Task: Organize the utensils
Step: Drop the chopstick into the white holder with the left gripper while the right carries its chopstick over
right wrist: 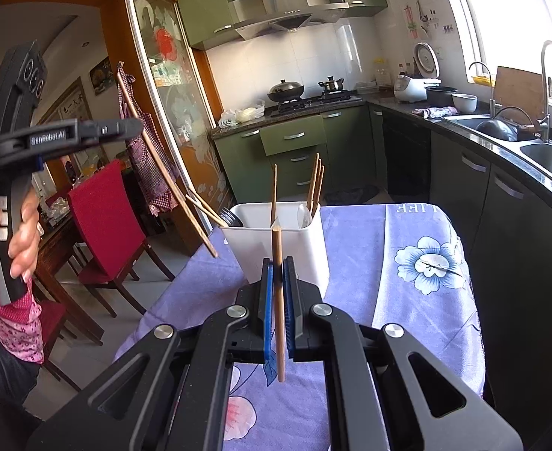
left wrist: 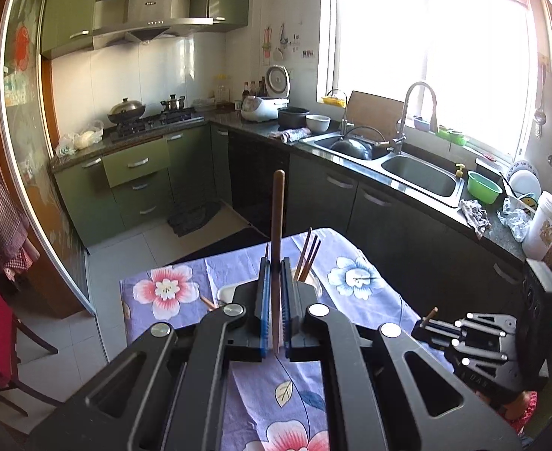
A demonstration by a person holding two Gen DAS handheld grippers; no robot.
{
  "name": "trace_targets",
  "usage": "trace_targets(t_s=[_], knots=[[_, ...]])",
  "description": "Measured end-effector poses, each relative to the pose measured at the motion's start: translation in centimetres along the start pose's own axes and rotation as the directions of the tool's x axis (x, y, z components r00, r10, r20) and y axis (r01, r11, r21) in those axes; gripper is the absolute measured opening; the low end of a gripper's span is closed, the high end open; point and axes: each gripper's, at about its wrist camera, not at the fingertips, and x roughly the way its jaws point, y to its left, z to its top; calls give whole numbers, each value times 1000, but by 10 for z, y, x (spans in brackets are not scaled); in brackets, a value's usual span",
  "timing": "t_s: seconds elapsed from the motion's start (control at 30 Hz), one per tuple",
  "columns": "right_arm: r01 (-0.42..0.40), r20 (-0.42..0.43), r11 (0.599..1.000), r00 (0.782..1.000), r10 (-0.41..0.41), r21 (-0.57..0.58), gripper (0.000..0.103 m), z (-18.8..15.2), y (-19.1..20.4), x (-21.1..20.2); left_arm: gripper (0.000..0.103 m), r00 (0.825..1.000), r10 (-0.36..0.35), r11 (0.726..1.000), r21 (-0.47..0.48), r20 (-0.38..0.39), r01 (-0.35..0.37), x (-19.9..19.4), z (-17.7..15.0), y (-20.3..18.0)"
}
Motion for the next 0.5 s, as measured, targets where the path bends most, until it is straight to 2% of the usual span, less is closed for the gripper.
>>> trace_targets(t_s=[0.13, 0.23, 0.5], knots=[[-1, -1, 1000, 1000, 1, 1, 6, 3, -2, 4, 5, 999, 33, 999, 2, 35, -33, 12, 26, -2], [-1, 5, 1000, 1000, 1, -5, 6, 7, -2, 3, 5, 999, 46, 999, -13, 19, -46, 36, 35, 1], [-10, 29, 999, 1000, 11, -39, 6, 26, 6, -4, 5, 996, 83, 995, -43, -30, -85, 97, 19, 17]])
